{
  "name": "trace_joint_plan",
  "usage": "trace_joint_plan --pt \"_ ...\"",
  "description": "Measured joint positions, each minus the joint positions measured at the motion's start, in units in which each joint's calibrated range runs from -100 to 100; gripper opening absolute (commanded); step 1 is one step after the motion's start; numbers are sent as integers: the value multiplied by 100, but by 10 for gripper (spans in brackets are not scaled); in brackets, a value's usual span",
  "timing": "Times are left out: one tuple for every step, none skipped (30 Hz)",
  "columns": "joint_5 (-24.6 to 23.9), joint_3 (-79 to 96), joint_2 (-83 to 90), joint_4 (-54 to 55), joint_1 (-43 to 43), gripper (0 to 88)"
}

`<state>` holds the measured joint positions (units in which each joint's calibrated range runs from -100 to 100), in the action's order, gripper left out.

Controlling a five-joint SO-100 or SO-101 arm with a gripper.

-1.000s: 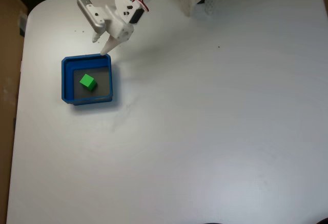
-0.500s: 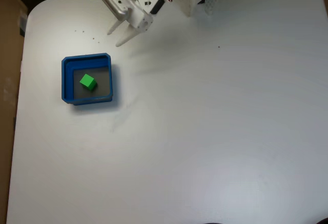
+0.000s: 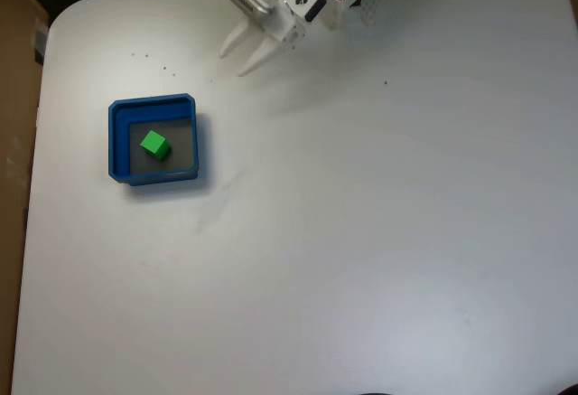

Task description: Pick up green cube and drop it in the blue box

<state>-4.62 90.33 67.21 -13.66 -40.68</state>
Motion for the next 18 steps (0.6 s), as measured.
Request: trace_joint_plan --pt "0 125 225 0 7 227" --pt "0 251 433 0 7 227" --pt "0 358 616 0 7 227" --pt "0 474 791 0 7 227" --pt "0 573 957 0 36 227" --pt "0 671 1115 0 64 227" --pt "0 752 1265 0 100 227" --pt "0 833 1398 0 128 227" --pt "5 904 1506 0 149 227" --pt "0 922 1615 0 164 227" --pt "0 931 1715 0 171 227" --pt "-5 931 1781 0 171 227" --pt "-10 931 1848 0 171 227" --pt "-10 931 1914 0 171 227" --pt "-10 931 1981 0 171 227" --pt "-10 931 2072 0 178 227" --pt "-10 931 2181 0 185 227" --pt "-10 931 2322 0 185 227"
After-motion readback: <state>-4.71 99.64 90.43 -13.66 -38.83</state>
